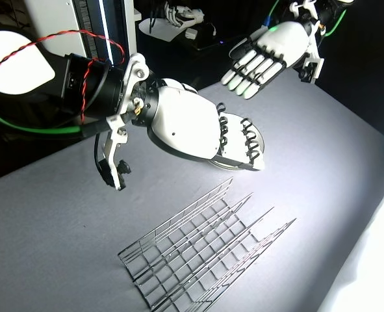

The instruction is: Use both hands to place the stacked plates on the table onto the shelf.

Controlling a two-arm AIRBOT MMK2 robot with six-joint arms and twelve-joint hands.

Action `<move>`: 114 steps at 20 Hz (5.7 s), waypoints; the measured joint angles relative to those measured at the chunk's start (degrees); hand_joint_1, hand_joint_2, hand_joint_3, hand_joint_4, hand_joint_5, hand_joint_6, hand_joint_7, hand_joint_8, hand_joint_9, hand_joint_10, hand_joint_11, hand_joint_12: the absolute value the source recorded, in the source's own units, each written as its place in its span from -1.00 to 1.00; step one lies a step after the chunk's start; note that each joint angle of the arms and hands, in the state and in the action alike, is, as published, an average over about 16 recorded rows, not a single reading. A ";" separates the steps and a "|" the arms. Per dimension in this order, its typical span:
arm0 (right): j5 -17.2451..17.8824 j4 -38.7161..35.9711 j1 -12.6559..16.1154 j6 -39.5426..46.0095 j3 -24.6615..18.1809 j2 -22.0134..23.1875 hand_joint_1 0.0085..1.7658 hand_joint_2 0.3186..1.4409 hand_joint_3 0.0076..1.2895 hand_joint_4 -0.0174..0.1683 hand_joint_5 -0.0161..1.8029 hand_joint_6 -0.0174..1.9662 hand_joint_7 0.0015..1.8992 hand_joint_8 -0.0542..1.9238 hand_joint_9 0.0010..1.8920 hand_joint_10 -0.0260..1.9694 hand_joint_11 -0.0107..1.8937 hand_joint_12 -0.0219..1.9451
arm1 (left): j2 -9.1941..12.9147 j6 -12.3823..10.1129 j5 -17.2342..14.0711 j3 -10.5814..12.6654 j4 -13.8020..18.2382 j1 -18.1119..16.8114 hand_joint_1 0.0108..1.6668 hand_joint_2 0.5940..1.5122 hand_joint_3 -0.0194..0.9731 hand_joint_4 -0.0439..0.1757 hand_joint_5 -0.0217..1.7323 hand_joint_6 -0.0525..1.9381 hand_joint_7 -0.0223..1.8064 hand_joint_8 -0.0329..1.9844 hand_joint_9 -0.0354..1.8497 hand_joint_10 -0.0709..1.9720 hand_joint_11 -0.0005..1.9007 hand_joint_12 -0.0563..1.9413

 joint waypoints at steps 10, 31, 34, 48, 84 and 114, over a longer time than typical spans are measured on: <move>0.33 -0.04 -0.01 -0.01 0.71 0.01 -0.99 0.23 -0.98 -0.85 -0.96 -0.96 -0.98 -0.94 -0.99 -0.97 -0.97 -0.99 | -4.76 -0.35 1.89 4.89 7.55 2.80 -0.99 0.13 -0.92 -0.59 -0.95 -0.94 -0.95 -0.97 -0.94 -0.92 -0.98 -0.96; 4.68 -0.80 -1.91 -0.17 1.26 0.22 -0.99 0.24 -0.98 -0.83 -0.96 -0.97 -0.98 -0.94 -0.99 -0.97 -0.97 -0.99 | -13.33 -0.88 6.90 16.76 8.20 7.87 -0.99 0.10 -0.92 -0.60 -0.96 -0.95 -0.96 -0.97 -0.94 -0.92 -0.98 -0.96; 5.09 -0.92 -2.13 -0.19 1.38 0.30 -0.99 0.24 -0.98 -0.83 -0.96 -0.97 -0.98 -0.94 -0.99 -0.97 -0.97 -0.99 | -13.80 -0.98 6.46 17.84 8.50 7.94 -0.99 0.10 -0.92 -0.61 -0.96 -0.95 -0.96 -0.97 -0.94 -0.92 -0.98 -0.96; 9.63 -2.68 -4.23 -0.35 2.56 0.61 -0.95 0.27 -0.98 -0.82 -0.96 -0.96 -0.98 -0.94 -0.98 -0.97 -0.97 -0.98 | -14.32 0.20 6.33 17.98 9.30 9.55 -0.99 0.11 -0.92 -0.65 -0.98 -0.97 -0.97 -0.98 -0.94 -0.93 -0.98 -0.96; 32.01 -18.23 -11.19 -0.07 13.09 -8.73 0.15 0.23 -0.98 -0.78 -0.61 -0.97 -0.59 -0.94 -0.58 -0.97 -0.94 -0.02 | -22.16 -0.96 11.83 16.04 6.41 7.80 -0.99 0.08 -0.92 -0.60 -0.98 -0.96 -0.99 -0.99 -0.95 -0.94 -0.98 -0.93; 26.66 -16.96 -12.26 -0.26 22.16 -20.91 0.37 0.37 -0.98 -0.79 -0.31 -0.95 -0.35 -0.96 -0.36 -0.97 -0.71 -0.04 | -22.55 -1.06 11.64 16.66 6.44 7.60 -0.99 0.09 -0.92 -0.60 -0.98 -0.96 -0.99 -0.99 -0.95 -0.94 -0.98 -0.93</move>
